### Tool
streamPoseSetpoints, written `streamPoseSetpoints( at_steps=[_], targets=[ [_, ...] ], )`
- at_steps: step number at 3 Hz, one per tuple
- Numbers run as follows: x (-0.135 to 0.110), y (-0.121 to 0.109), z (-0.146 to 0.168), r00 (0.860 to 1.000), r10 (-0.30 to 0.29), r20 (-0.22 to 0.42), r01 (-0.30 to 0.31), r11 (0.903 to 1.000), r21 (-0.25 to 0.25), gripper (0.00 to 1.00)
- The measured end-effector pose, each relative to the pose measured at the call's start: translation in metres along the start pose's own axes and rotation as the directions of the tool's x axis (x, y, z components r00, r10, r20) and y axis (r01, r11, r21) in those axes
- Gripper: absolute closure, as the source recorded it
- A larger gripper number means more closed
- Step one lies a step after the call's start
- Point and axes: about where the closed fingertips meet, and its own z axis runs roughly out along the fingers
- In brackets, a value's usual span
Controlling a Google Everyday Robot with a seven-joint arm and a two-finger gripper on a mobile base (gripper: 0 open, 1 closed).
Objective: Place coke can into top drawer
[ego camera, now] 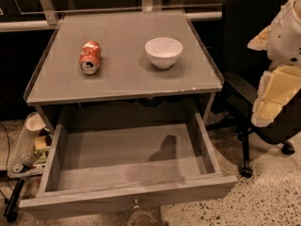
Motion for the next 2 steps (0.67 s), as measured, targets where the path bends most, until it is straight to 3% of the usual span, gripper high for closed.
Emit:
streamPoseSetpoints(
  at_steps=[1, 2],
  targets=[
    [-0.010, -0.006, 0.001, 1.000, 0.003, 0.003, -0.003, 0.9999, 0.017, 0.00],
    [-0.036, -0.024, 0.017, 0.999, -0.016, -0.034, 0.017, 0.9998, 0.005, 0.00]
  ],
)
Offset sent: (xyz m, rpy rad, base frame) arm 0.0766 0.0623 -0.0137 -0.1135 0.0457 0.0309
